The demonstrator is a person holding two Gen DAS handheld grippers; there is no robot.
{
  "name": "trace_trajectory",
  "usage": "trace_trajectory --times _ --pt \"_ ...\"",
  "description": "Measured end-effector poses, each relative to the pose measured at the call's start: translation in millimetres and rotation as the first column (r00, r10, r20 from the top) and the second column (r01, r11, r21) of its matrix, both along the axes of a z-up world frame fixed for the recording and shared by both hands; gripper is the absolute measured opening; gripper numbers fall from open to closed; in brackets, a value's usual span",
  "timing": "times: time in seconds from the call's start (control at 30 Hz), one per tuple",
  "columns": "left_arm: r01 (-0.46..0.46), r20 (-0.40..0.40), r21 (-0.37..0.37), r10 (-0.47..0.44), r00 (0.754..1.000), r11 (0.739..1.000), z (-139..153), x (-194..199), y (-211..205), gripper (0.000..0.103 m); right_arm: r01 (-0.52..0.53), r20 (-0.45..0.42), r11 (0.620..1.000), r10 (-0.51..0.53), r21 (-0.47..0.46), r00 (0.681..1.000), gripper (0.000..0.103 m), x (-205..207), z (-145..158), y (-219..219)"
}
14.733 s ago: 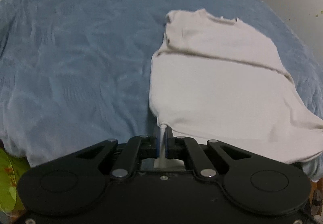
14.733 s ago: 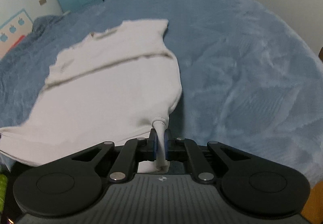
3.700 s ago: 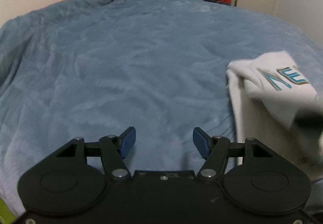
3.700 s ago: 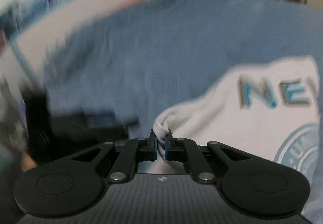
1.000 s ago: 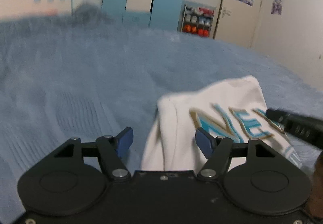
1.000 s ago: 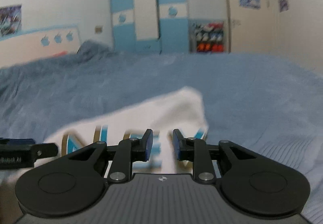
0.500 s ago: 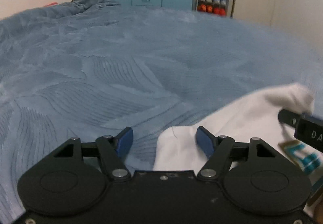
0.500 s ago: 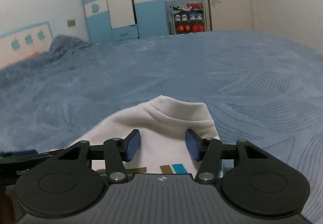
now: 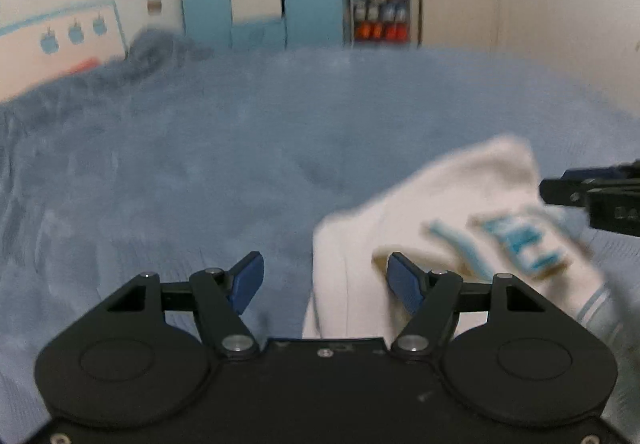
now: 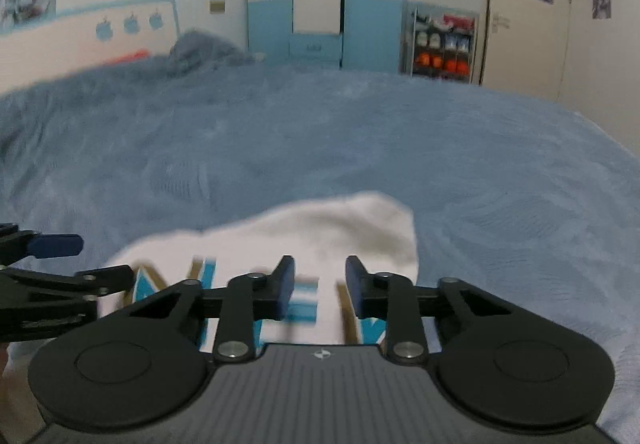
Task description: Fold small clothes
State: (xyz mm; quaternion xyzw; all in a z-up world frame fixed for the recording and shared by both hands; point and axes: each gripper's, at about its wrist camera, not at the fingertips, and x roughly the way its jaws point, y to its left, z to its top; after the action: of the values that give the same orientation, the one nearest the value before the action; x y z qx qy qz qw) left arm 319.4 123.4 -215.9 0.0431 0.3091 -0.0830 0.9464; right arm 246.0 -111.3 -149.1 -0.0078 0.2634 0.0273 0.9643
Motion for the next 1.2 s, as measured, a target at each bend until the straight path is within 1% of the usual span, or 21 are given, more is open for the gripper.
trace_trajectory --times 0.1,0.13,0.2,0.27,0.33,0.4,0.47,0.57,0.63,0.73,0.77,0.8,0.83,0.87,0.9,0.93,1.0,1.03,1.1,1.17,1.2 --pt "-0.004 0.017 -0.059 0.005 1.000 0.998 -21.6 4.0 7.9 0.075 0.020 -0.061 1.000 -0.019 0.010 0.998 0.030 8.9 -20.2 0.1" --pt "-0.002 0.022 -0.069 0.004 1.000 0.998 -25.7 4.4 10.1 0.077 0.022 -0.059 1.000 -0.022 0.004 0.998 0.030 9.9 -27.4 -0.2" --pt "-0.001 0.038 -0.081 0.004 0.999 0.997 -31.8 9.2 11.0 0.082 0.013 -0.030 0.999 -0.014 -0.046 0.999 0.032 5.2 -39.7 6.7" --pt "-0.001 0.034 -0.106 0.005 0.999 0.994 -37.9 13.2 12.2 0.082 0.012 -0.012 0.996 -0.013 -0.093 1.000 0.032 0.2 -39.2 14.3" --pt "0.002 0.038 -0.102 0.002 0.999 0.995 -26.9 5.1 13.3 0.082 0.001 -0.004 0.995 -0.001 -0.097 1.000 0.032 -6.3 -28.8 14.6" --pt "-0.011 0.059 -0.074 0.016 0.998 0.997 -9.4 -5.9 12.3 0.079 -0.007 0.002 0.998 0.007 -0.067 1.000 0.032 -15.5 -14.1 8.7" --pt "-0.020 0.090 -0.039 0.023 0.996 0.999 6.2 -21.2 8.4 0.079 -0.017 0.013 0.999 0.018 -0.050 1.000 0.032 -26.3 -0.5 4.4" --pt "0.033 0.135 -0.034 -0.028 0.990 0.999 26.6 -46.8 10.2 0.079 -0.053 0.028 0.996 0.055 -0.078 0.998 0.033 -45.0 12.6 3.1" --pt "0.052 0.150 -0.032 -0.047 0.988 0.998 31.7 -61.8 9.4 0.079 -0.081 0.018 0.991 0.083 -0.107 0.996 0.033 -50.9 10.9 3.7" --pt "0.074 0.101 -0.020 -0.072 0.992 0.997 22.3 -64.3 4.8 0.079 -0.107 -0.034 0.983 0.104 -0.146 0.994 0.034 -51.4 -4.2 6.3" --pt "0.063 0.057 0.012 -0.063 0.996 0.998 12.9 -59.2 1.0 0.079 -0.104 -0.065 0.982 0.094 -0.156 0.993 0.034 -48.3 -11.7 7.1" --pt "0.059 -0.012 0.053 -0.058 0.998 0.997 0.4 -52.0 -3.7 0.081 -0.102 -0.100 0.980 0.086 -0.173 0.991 0.035 -44.1 -20.8 8.6" --pt "0.082 -0.066 0.066 -0.078 0.995 0.994 -16.1 -43.5 -5.6 0.081 -0.109 -0.099 0.974 0.091 -0.198 0.991 0.036 -43.1 -29.3 10.4" --pt "0.097 -0.053 0.029 -0.095 0.994 0.995 -24.6 -41.9 -0.4 0.082 -0.114 -0.085 0.967 0.097 -0.227 0.992 0.038 -44.7 -33.7 12.8" --pt "0.089 -0.043 -0.030 -0.090 0.995 0.996 -27.7 -40.9 8.4 0.082 -0.119 -0.069 0.957 0.104 -0.264 0.992 0.040 -48.0 -36.6 16.3" --pt "0.072 -0.077 -0.094 -0.079 0.994 0.993 -26.5 -37.8 17.3 0.082 -0.113 -0.062 0.953 0.100 -0.281 0.993 0.041 -50.9 -36.0 18.9" --pt "0.051 -0.114 -0.150 -0.069 0.991 0.987 -18.6 -35.7 28.6 0.082 -0.103 -0.071 0.964 0.088 -0.247 0.994 0.041 -53.4 -27.4 17.8" --pt "0.038 -0.115 -0.145 -0.055 0.992 0.989 -13.6 -37.8 30.6 0.082 -0.104 -0.084 0.971 0.087 -0.217 0.993 0.041 -53.1 -22.2 15.6" --pt "0.010 -0.098 -0.098 -0.019 0.995 0.995 -1.0 -46.0 29.0 0.079 -0.086 -0.105 0.983 0.070 -0.159 0.992 0.041 -53.6 -11.5 9.5" --pt "0.000 -0.061 -0.071 -0.005 0.998 0.997 10.3 -56.9 26.0 0.079 -0.061 -0.093 0.992 0.050 -0.114 0.994 0.043 -59.7 0.0 4.2" --pt "0.005 -0.047 -0.075 -0.008 0.999 0.997 14.9 -63.5 24.5 0.079 -0.054 -0.079 0.994 0.047 -0.095 0.996 0.046 -64.0 5.1 2.6"
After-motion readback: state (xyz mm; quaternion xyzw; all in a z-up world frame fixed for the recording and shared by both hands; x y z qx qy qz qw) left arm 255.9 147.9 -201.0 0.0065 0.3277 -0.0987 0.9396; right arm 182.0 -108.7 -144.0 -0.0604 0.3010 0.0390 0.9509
